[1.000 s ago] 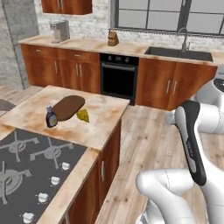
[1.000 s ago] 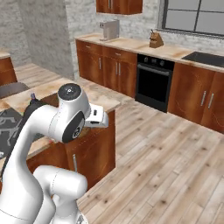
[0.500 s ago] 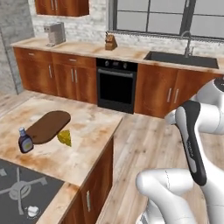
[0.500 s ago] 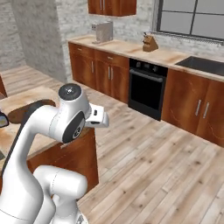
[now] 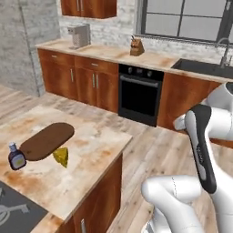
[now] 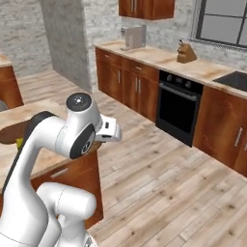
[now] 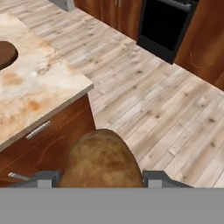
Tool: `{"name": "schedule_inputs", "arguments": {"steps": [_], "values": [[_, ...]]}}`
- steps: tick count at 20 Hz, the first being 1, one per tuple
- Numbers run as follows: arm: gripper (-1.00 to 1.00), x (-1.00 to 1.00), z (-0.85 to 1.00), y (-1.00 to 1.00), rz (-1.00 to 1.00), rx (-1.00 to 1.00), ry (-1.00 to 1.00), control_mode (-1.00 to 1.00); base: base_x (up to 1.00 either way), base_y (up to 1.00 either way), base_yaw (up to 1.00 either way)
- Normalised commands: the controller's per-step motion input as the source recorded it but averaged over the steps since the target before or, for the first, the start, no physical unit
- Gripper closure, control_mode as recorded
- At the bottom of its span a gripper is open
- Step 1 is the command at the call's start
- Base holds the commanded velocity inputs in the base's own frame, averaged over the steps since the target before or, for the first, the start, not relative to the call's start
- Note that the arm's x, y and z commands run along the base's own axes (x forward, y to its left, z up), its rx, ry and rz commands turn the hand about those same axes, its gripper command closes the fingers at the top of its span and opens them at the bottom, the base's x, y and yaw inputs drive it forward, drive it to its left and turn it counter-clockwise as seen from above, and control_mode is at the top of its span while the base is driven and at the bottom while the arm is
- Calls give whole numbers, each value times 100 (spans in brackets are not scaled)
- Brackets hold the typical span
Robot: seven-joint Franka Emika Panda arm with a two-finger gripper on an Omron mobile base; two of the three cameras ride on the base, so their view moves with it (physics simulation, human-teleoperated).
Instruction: Retrieve the reheated potato from the microwave, then place the potato, cheese, and condiment on the cutting board.
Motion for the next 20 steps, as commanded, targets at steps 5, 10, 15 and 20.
{"name": "schedule_inputs", "arguments": {"steps": [5, 10, 15, 20], "values": [[100, 0, 0, 0, 0, 0, 0, 100, 47, -13, 60], [100, 0, 0, 0, 0, 0, 0, 100, 42, -13, 65], [100, 0, 0, 0, 0, 0, 0, 100, 43, -15, 61], [100, 0, 0, 0, 0, 0, 0, 100, 41, -26, 50]]}}
